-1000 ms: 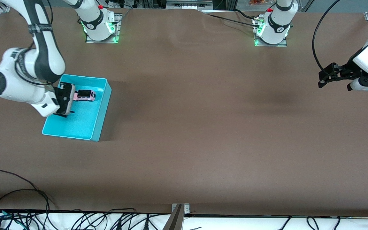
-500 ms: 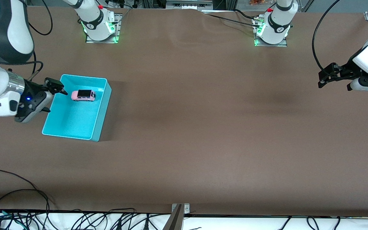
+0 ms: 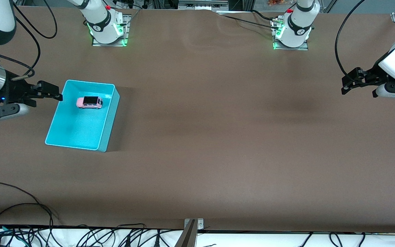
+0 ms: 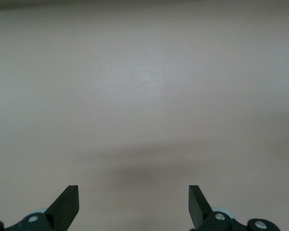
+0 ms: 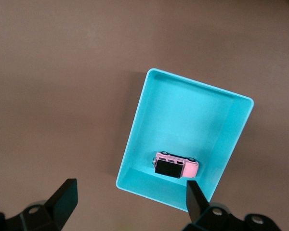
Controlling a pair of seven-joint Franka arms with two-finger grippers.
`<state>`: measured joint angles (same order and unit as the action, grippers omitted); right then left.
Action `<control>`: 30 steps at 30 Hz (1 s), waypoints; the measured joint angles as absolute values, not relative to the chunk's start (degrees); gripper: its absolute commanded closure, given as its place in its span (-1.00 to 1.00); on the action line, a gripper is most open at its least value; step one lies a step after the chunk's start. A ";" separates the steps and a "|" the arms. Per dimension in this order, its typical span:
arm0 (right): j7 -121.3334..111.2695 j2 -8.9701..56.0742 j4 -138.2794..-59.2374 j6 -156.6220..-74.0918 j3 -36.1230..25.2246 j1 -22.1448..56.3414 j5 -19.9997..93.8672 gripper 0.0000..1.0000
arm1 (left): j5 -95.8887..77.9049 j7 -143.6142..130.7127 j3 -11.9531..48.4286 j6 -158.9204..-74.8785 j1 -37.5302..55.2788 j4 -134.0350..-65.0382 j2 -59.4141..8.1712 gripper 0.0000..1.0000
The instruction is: Wind and store pink jeep toy
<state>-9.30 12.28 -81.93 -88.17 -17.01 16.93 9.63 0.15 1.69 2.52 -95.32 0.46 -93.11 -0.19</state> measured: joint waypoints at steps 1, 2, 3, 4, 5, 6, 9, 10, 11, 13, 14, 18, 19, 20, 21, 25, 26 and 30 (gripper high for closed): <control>-8.51 12.28 -81.24 -88.11 -17.04 16.92 9.02 -1.00 | 0.15 1.69 2.52 -95.32 0.46 -93.11 -0.19 -1.00; -8.06 12.28 -80.70 -88.05 -17.06 16.90 8.31 -1.00 | 0.15 1.69 2.52 -95.32 0.47 -93.11 -0.19 -1.00; -7.67 12.27 -80.23 -87.97 -17.07 16.89 7.56 -1.00 | 0.15 1.69 2.52 -95.32 0.47 -93.11 -0.19 -1.00; -7.32 12.27 -79.76 -87.88 -17.08 16.88 6.77 -1.00 | 0.15 1.69 2.52 -95.32 0.47 -93.11 -0.19 -1.00; -7.09 12.28 -79.46 -87.81 -17.10 16.86 6.26 -1.00 | 0.15 1.69 2.52 -95.32 0.47 -93.11 -0.19 -1.00; -6.91 12.27 -79.22 -87.74 -17.14 16.85 5.83 -1.00 | 0.15 1.69 2.52 -95.32 0.47 -93.11 -0.19 -1.00; -6.64 12.30 -78.90 -87.65 -17.39 16.78 5.23 -1.00 | 0.15 1.69 2.52 -95.32 0.47 -93.11 -0.19 -1.00; -6.63 12.30 -78.84 -87.64 -17.47 16.73 5.16 -1.00 | 0.15 1.69 2.52 -95.32 0.47 -93.11 -0.19 -1.00; -6.63 12.28 -78.75 -87.63 -17.50 16.69 5.13 -1.00 | 0.15 1.69 2.52 -95.32 0.47 -93.11 -0.19 -1.00; -6.49 12.07 -78.49 -87.38 -17.49 16.70 5.07 -1.00 | 0.15 1.69 2.52 -95.32 0.47 -93.11 -0.19 -1.00; -6.02 11.82 -78.44 -86.92 -17.46 16.75 5.06 -1.00 | 0.15 1.69 2.52 -95.32 0.47 -93.11 -0.19 -1.00; -0.76 10.02 -78.90 -84.90 -17.22 16.87 4.80 -1.00 | 0.15 1.69 2.54 -95.32 0.49 -93.11 -0.19 -1.00; 0.59 9.48 -79.17 -84.63 -17.17 16.92 4.62 -1.00 | 0.15 1.69 2.54 -95.32 0.50 -93.11 -0.19 -1.00; 1.74 8.93 -79.51 -84.40 -17.09 16.99 4.28 -1.00 | 0.15 1.69 2.55 -95.32 0.51 -93.11 -0.19 -1.00; 2.59 8.35 -79.89 -84.23 -16.95 17.05 3.84 -1.00 | 0.15 1.69 2.55 -95.32 0.52 -93.11 -0.19 -1.00; 4.49 5.73 -82.44 -84.00 -16.01 17.36 2.03 -1.00 | 0.15 1.69 2.55 -95.32 0.53 -93.11 -0.19 -1.00; 4.64 5.13 -83.16 -84.04 -15.74 17.41 1.62 -1.00 | 0.15 1.69 2.55 -95.32 0.53 -93.11 -0.19 -1.00; 4.96 1.81 -87.70 -85.88 -14.36 17.51 -0.24 -1.00 | 0.15 1.69 2.55 -95.32 0.53 -93.11 -0.19 -1.00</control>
<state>4.96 1.81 -87.70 -85.88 -14.36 17.51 -0.24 0.15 1.69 2.55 -95.32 0.53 -93.11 -0.19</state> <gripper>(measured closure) 0.000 0.000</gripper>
